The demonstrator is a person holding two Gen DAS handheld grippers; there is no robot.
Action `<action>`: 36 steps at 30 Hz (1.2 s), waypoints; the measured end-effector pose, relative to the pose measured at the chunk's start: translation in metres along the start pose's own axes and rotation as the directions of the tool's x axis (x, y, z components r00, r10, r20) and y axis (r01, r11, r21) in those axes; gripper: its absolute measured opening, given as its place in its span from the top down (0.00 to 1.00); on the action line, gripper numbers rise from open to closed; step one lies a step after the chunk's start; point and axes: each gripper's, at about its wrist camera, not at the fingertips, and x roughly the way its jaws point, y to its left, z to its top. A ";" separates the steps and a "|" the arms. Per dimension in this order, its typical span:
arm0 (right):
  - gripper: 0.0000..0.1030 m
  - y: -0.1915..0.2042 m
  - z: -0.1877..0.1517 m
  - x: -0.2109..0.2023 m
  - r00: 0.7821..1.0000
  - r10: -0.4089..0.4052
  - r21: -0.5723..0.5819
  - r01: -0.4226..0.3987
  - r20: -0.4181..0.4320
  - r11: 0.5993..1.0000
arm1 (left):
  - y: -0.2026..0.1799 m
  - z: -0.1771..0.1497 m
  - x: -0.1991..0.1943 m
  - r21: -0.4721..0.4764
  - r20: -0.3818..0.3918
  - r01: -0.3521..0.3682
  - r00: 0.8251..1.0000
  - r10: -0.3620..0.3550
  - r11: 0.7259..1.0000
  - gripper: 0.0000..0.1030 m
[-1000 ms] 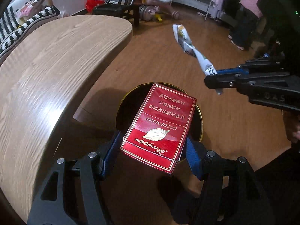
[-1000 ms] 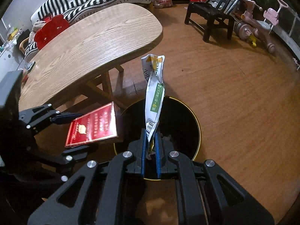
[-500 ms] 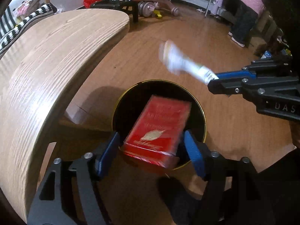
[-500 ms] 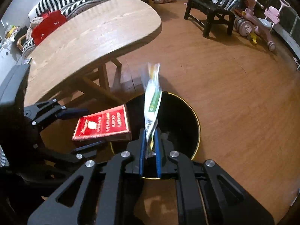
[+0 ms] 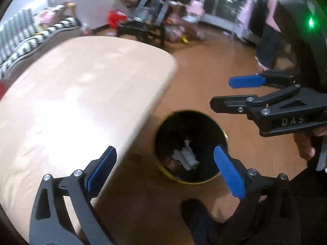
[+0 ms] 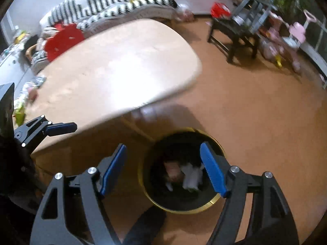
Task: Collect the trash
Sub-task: 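Carry both items over the bin and open both tools to release them, then grasp the crumpled white paper with left tool while right tool grasps green popcorn bag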
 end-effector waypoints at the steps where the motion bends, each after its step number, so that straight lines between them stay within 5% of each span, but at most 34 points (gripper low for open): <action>1: 0.28 0.018 0.009 -0.001 0.999 0.035 -0.015 -0.034 0.022 0.999 | 0.014 -0.003 -0.012 -0.021 0.011 -0.022 1.000 0.022 1.000 0.09; 7: 0.28 0.130 0.053 0.013 0.971 0.231 -0.099 -0.225 0.054 0.969 | 0.114 -0.048 -0.097 -0.204 0.044 -0.200 0.976 0.214 0.958 0.08; 12: 0.28 0.242 0.073 0.024 0.925 0.381 -0.206 -0.370 0.012 0.906 | 0.204 -0.117 -0.175 -0.360 -0.002 -0.371 0.918 0.397 0.856 0.08; 17: 0.28 0.333 0.068 0.044 0.888 0.454 -0.285 -0.455 -0.075 0.843 | 0.273 -0.172 -0.240 -0.510 -0.048 -0.467 0.854 0.518 0.722 0.08; 21: 0.28 0.396 0.063 0.060 0.864 0.486 -0.331 -0.500 -0.132 0.800 | 0.306 -0.204 -0.269 -0.587 -0.068 -0.478 0.834 0.548 0.654 0.08; 27: 0.28 0.448 0.058 0.088 0.860 0.476 -0.346 -0.510 -0.185 0.787 | 0.328 -0.222 -0.275 -0.597 -0.092 -0.509 0.811 0.578 0.620 0.08; 36: 0.28 0.463 0.063 0.125 0.857 0.460 -0.299 -0.512 -0.231 0.805 | 0.373 -0.218 -0.252 -0.625 -0.107 -0.506 0.810 0.577 0.595 0.08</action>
